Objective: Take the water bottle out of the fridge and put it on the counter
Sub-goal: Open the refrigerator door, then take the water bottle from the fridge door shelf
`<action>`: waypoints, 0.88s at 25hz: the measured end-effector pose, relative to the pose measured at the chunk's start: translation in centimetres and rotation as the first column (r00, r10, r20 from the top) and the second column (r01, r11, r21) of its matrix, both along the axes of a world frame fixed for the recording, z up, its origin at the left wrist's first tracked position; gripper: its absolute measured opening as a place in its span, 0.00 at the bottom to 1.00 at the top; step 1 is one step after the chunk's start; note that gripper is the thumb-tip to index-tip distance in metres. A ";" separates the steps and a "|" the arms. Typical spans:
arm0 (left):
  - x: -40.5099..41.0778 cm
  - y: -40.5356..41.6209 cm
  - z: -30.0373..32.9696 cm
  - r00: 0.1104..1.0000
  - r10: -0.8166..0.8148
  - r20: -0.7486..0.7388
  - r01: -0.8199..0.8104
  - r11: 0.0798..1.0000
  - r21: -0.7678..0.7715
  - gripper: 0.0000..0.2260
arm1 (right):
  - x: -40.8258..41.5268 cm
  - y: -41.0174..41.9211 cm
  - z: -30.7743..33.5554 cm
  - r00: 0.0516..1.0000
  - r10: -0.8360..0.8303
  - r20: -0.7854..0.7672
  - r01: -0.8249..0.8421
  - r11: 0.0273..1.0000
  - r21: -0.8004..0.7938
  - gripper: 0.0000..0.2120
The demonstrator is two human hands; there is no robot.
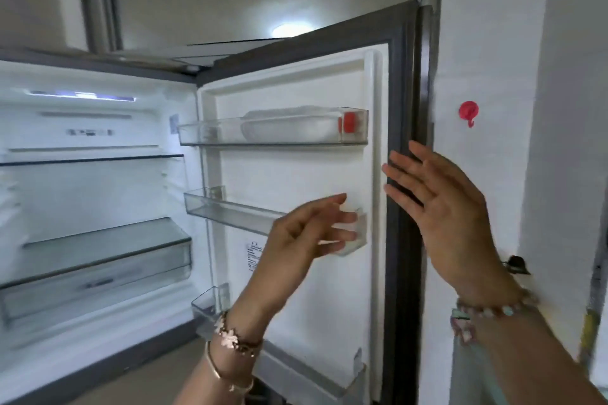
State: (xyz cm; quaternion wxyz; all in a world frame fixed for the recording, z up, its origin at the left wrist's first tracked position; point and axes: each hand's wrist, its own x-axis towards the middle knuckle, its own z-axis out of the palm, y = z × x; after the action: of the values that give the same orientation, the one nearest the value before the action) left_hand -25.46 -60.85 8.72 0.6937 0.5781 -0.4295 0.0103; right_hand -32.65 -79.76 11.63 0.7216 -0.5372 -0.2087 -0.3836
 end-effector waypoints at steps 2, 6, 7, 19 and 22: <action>1.0 6.1 0.2 0.986 0.138 -0.089 -0.144 0.988 -0.062 0.16 | 1.7 3.0 -0.2 0.980 0.190 -0.063 -0.187 0.981 0.045 0.14; 0.4 16.8 -1.2 0.901 0.368 -0.232 -0.394 0.916 -0.075 0.15 | 5.4 10.4 -2.2 0.860 0.472 -0.192 -0.449 0.881 0.152 0.18; -0.1 18.9 -1.7 0.876 0.413 -0.249 -0.440 0.895 -0.066 0.15 | 6.1 12.1 -2.9 0.830 0.515 -0.212 -0.487 0.856 0.174 0.19; 5.6 22.4 3.1 0.908 0.398 -0.130 -0.411 0.907 -0.095 0.15 | 10.4 16.0 1.2 0.875 0.435 -0.214 -0.435 0.899 0.048 0.17; 8.5 20.5 9.1 0.949 0.316 -0.021 -0.316 0.945 -0.080 0.16 | 10.3 15.2 6.0 0.942 0.305 -0.142 -0.312 0.949 -0.031 0.17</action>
State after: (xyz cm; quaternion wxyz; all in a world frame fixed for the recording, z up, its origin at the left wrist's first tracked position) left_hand -16.94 -40.31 17.84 0.7079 0.6105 -0.3279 0.1367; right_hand -22.33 -64.55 17.61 0.7709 -0.5415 -0.2509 -0.2227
